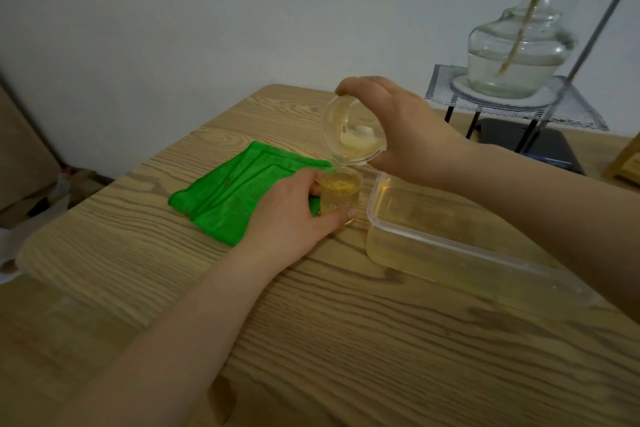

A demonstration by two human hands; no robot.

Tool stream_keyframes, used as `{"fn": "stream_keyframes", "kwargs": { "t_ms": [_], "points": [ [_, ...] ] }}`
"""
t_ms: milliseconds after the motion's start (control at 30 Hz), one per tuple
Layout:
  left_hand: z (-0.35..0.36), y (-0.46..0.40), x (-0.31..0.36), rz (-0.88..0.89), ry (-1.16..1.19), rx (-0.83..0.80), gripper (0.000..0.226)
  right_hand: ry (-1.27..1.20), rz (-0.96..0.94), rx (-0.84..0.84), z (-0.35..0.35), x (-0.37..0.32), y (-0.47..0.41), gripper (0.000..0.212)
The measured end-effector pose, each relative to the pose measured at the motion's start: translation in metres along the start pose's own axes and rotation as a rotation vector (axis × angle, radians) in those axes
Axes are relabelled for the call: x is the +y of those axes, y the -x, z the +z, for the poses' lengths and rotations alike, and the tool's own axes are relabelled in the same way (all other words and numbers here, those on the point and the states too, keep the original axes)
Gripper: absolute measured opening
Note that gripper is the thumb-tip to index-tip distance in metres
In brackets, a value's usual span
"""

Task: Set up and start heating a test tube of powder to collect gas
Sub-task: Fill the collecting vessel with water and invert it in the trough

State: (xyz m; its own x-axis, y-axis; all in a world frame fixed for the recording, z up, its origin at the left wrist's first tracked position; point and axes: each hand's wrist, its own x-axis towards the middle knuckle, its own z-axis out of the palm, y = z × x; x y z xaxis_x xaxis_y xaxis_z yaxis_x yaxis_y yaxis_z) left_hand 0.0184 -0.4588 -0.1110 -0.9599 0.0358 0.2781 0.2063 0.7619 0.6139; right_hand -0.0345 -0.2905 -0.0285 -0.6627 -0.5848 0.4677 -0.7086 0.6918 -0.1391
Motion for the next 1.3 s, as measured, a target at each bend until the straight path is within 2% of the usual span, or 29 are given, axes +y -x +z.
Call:
{"fn": "stream_keyframes", "kwargs": {
  "t_ms": [200, 500, 800, 1300],
  "points": [
    [-0.001, 0.001, 0.0, 0.005, 0.01, -0.008, 0.054, -0.076, 0.107, -0.005, -0.001, 0.002, -0.002, 0.076],
    [0.0, 0.0, 0.0, 0.005, -0.007, -0.019, 0.054, -0.246, 0.285, -0.026, -0.003, 0.002, -0.005, 0.091],
    [0.001, -0.001, -0.003, 0.02, -0.011, -0.014, 0.062, -0.261, 0.381, -0.071, 0.004, -0.003, -0.008, 0.103],
    [0.003, -0.002, -0.006, 0.028, 0.055, -0.012, 0.066, -0.331, 0.573, -0.142, 0.011, 0.0, -0.009, 0.1]
  ]
}}
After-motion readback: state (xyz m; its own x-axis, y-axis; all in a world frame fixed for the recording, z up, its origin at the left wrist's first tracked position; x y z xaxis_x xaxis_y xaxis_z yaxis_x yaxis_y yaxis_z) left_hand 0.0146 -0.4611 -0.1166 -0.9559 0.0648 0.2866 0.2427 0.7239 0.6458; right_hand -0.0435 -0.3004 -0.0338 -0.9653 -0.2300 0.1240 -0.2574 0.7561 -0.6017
